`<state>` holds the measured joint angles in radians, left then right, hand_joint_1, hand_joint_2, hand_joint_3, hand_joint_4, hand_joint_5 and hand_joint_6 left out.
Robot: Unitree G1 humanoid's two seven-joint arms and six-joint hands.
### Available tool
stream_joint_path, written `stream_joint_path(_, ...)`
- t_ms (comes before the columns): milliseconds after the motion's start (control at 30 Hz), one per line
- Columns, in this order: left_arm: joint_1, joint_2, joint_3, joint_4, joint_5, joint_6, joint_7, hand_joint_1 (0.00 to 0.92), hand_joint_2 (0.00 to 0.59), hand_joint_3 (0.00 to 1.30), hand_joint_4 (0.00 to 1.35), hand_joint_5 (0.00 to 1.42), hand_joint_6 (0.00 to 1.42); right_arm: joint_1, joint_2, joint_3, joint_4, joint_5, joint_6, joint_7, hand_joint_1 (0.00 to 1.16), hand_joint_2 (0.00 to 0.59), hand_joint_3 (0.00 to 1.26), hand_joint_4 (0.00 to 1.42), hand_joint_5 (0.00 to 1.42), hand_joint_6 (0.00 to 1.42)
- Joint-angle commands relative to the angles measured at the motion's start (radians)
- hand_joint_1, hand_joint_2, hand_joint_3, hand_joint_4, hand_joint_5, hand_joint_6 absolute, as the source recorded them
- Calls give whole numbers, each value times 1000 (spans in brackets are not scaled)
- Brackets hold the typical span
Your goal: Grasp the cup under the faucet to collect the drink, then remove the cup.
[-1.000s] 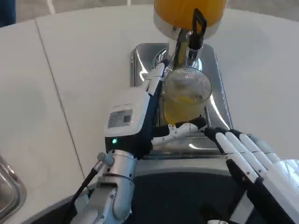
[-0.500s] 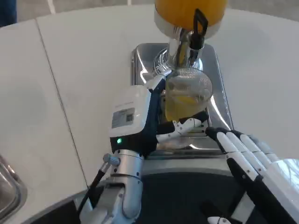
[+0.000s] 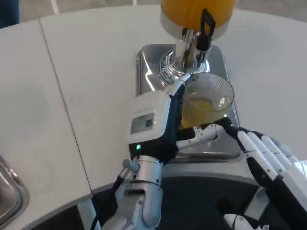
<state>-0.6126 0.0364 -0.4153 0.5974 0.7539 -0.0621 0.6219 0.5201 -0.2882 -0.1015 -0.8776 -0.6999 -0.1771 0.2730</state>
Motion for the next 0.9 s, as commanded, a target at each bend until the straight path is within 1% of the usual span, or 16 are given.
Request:
stream_joint_path(33, -10, -20, -10, 7, 10, 27, 14, 265, 27, 281, 356, 744, 947, -10, -3, 1, -6, 12, 16, 18, 300, 437, 0, 0, 0, 0)
stream_joint_path(100, -13, -26, -7, 9, 8, 33, 25, 262, 26, 313, 400, 797, 1014, -12, -3, 0, -8, 15, 20, 22, 302, 437, 0, 0, 0, 0)
stream_joint_path(167, -17, -40, 2, 14, -2, 35, 42, 271, 31, 366, 474, 872, 1096, -10, -4, -2, -10, 20, 25, 27, 301, 439, 0, 0, 0, 0)
stream_joint_path(267, -22, -61, 15, 24, -17, 35, 68, 325, 38, 571, 736, 1070, 1319, 0, -2, -10, -15, 28, 32, 30, 299, 441, 0, 0, 0, 0)
stream_joint_path(300, -23, -65, 18, 27, -20, 34, 73, 348, 41, 667, 837, 1165, 1403, 4, -1, -12, -17, 29, 34, 31, 299, 442, 0, 0, 0, 0)
stream_joint_path(333, -24, -70, 22, 29, -25, 34, 79, 366, 42, 740, 903, 1230, 1420, 7, 0, -14, -18, 31, 36, 32, 298, 442, 0, 0, 0, 0)
stream_joint_path(400, -28, -81, 31, 37, -32, 34, 94, 391, 42, 842, 1015, 1349, 1424, 16, 3, -16, -22, 32, 42, 33, 300, 441, 0, 0, 0, 0)
stream_joint_path(467, -32, -86, 37, 44, -39, 34, 102, 415, 52, 923, 1100, 1417, 1424, 20, 6, -13, -24, 32, 47, 34, 301, 440, 0, 0, 0, 0)
stream_joint_path(533, -36, -86, 43, 48, -43, 40, 105, 476, 62, 967, 1152, 1424, 1424, 21, 9, -10, -25, 30, 53, 36, 300, 442, 0, 0, 0, 0)
stream_joint_path(700, -34, -83, 56, 51, -54, 41, 106, 583, 86, 1035, 1196, 1424, 1424, 0, 9, -4, -27, 29, 79, 51, 297, 443, 0, 0, 0, 0)
stream_joint_path(900, -33, -71, 66, 28, -68, 5, 108, 601, 84, 1055, 1198, 1424, 1424, -13, 5, 8, -21, 23, 97, 62, 296, 444, 0, 0, 0, 0)
